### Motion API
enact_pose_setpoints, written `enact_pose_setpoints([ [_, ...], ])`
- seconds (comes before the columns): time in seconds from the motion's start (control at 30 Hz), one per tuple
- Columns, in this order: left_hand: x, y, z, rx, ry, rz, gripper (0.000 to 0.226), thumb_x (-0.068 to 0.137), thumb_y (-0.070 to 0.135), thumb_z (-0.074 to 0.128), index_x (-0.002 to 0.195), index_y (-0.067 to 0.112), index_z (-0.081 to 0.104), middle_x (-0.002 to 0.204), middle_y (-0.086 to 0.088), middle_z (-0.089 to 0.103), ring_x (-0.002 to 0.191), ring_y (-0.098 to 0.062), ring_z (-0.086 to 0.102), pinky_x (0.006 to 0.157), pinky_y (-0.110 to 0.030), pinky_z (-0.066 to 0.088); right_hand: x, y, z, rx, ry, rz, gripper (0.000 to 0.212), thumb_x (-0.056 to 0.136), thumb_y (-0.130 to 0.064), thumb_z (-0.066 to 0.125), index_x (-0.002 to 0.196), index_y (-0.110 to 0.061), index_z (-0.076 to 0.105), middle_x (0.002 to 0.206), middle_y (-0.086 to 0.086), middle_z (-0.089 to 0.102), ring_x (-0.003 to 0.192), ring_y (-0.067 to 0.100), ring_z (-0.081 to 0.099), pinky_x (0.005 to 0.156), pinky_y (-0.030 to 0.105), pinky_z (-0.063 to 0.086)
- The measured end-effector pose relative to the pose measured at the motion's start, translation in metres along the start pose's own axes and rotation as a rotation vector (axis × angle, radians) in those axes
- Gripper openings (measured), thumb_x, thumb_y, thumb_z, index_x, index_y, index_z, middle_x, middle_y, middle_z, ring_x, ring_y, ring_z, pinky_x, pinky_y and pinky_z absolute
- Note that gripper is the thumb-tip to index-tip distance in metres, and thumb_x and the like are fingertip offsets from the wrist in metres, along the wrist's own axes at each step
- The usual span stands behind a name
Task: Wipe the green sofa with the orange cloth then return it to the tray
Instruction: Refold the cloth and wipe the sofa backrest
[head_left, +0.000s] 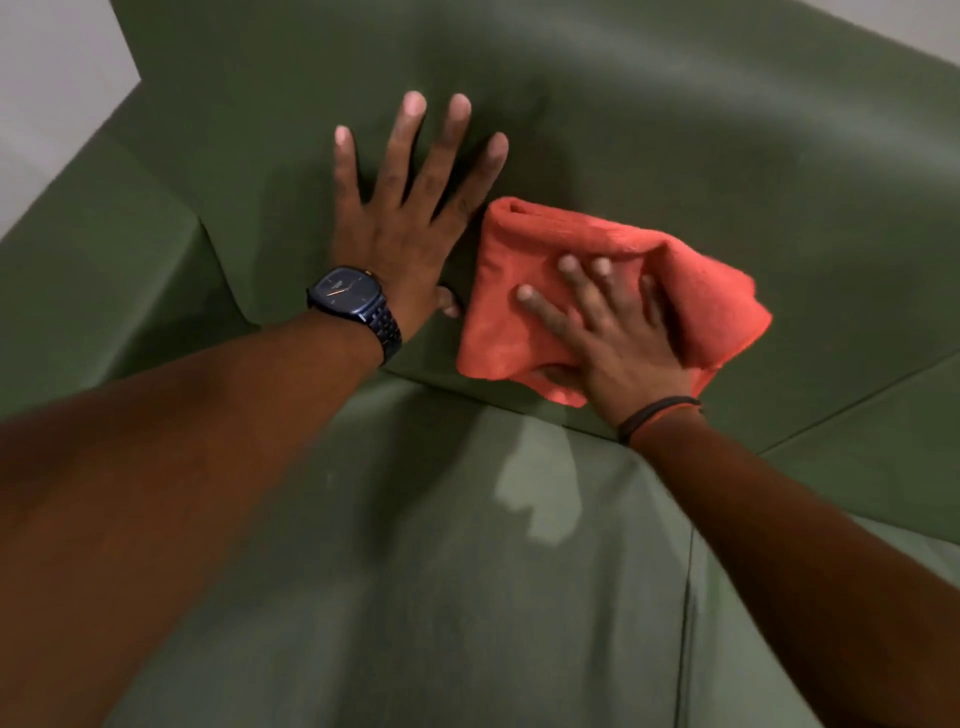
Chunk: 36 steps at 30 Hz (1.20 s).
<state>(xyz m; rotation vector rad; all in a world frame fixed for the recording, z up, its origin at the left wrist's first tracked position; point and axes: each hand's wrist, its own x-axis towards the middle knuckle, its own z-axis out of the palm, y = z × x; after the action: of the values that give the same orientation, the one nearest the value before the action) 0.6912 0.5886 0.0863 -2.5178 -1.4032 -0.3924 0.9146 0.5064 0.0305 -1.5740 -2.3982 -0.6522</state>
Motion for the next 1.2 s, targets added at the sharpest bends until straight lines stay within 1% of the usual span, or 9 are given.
enact_pose_setpoints([
  [0.1, -0.005, 0.003, 0.001, -0.036, 0.004, -0.022, 0.144, 0.036, 0.047, 0.089, 0.145, 0.026, -0.002, 0.154, -0.011, 0.005, 0.137, -0.042, 0.005, 0.099, -0.073, 0.011, -0.017, 0.024, -0.002, 0.043, 0.087, 0.113, 0.084, 0.069, -0.049, 0.077, 0.139, -0.025, 0.037, 0.145, 0.014, 0.017, 0.139, 0.028, 0.001, 0.116, 0.039, -0.011],
  [0.23, -0.020, 0.020, 0.001, -0.300, 0.120, -0.055, 0.096, 0.061, 0.043, 0.070, 0.142, 0.019, 0.025, 0.151, -0.019, 0.021, 0.137, -0.043, 0.011, 0.104, -0.068, 0.019, -0.011, -0.010, 0.008, -0.216, -0.026, 0.249, 0.084, 0.079, -0.063, 0.050, 0.147, -0.035, 0.011, 0.150, 0.016, 0.011, 0.135, 0.039, 0.008, 0.101, 0.067, 0.002],
  [0.37, -0.016, 0.031, -0.007, -0.480, 0.236, -0.074, 0.064, 0.063, 0.048, 0.071, 0.115, 0.013, 0.056, 0.121, -0.013, 0.058, 0.110, -0.036, 0.048, 0.090, -0.048, 0.043, -0.011, -0.024, 0.017, -0.304, -0.029, -0.181, 0.085, 0.073, -0.036, 0.077, 0.143, -0.023, 0.031, 0.150, 0.006, 0.035, 0.138, 0.030, 0.016, 0.114, 0.048, -0.005],
  [0.47, -0.006, 0.033, -0.013, -0.512, 0.083, -0.205, 0.056, 0.061, 0.036, 0.081, 0.106, 0.016, 0.055, 0.099, -0.010, 0.067, 0.086, -0.035, 0.059, 0.070, -0.044, 0.049, -0.015, -0.018, 0.006, 0.354, -0.021, 0.200, 0.095, 0.075, -0.041, 0.075, 0.147, -0.014, 0.019, 0.129, -0.008, 0.059, 0.126, 0.013, 0.044, 0.114, 0.031, 0.023],
  [0.57, 0.003, 0.037, -0.021, -0.516, 0.061, -0.285, 0.035, 0.062, 0.026, 0.083, 0.085, 0.009, 0.061, 0.083, -0.015, 0.067, 0.073, -0.036, 0.060, 0.056, -0.038, 0.041, 0.002, 0.003, -0.025, -0.071, -0.073, 0.076, 0.093, 0.070, -0.028, 0.078, 0.146, -0.018, 0.024, 0.148, 0.013, 0.037, 0.137, 0.028, 0.021, 0.115, 0.039, 0.008],
  [0.7, 0.006, 0.047, -0.033, -0.560, 0.121, -0.224, 0.030, 0.061, 0.021, 0.083, 0.076, 0.006, 0.061, 0.077, -0.015, 0.063, 0.070, -0.034, 0.057, 0.054, -0.037, 0.033, 0.029, 0.021, -0.063, -0.002, 0.039, 0.371, 0.113, 0.049, -0.042, 0.086, 0.144, -0.026, 0.029, 0.152, 0.018, 0.029, 0.139, 0.040, 0.017, 0.113, 0.052, 0.008],
  [0.9, -0.010, 0.069, -0.062, -0.694, 0.203, -0.075, 0.007, 0.066, 0.014, 0.066, 0.070, 0.011, 0.062, 0.068, -0.008, 0.059, 0.064, -0.024, 0.054, 0.054, -0.031, 0.034, 0.011, 0.019, -0.083, 0.081, 0.181, 0.278, 0.016, 0.076, -0.016, 0.072, 0.091, -0.013, 0.066, 0.129, 0.019, 0.057, 0.128, 0.041, 0.042, 0.109, 0.050, 0.024],
  [1.07, -0.029, 0.116, -0.077, -0.645, 0.105, 0.036, 0.011, 0.064, 0.003, 0.067, 0.068, 0.011, 0.061, 0.067, -0.006, 0.061, 0.063, -0.026, 0.053, 0.059, -0.029, 0.035, -0.047, 0.034, -0.094, 0.679, -0.104, 0.312, 0.019, 0.071, -0.002, 0.069, 0.087, 0.000, 0.059, 0.081, 0.021, 0.065, 0.079, 0.039, 0.063, 0.072, 0.039, 0.045],
  [1.2, -0.044, 0.196, -0.074, -0.599, -0.013, 0.058, 0.008, 0.061, 0.011, 0.064, 0.068, 0.012, 0.061, 0.066, -0.008, 0.064, 0.065, -0.029, 0.056, 0.059, -0.039, 0.048, -0.132, 0.068, -0.112, 0.841, -0.214, 0.359, 0.019, 0.073, -0.002, 0.067, 0.088, -0.005, 0.057, 0.076, 0.015, 0.067, 0.068, 0.034, 0.062, 0.056, 0.037, 0.047],
])
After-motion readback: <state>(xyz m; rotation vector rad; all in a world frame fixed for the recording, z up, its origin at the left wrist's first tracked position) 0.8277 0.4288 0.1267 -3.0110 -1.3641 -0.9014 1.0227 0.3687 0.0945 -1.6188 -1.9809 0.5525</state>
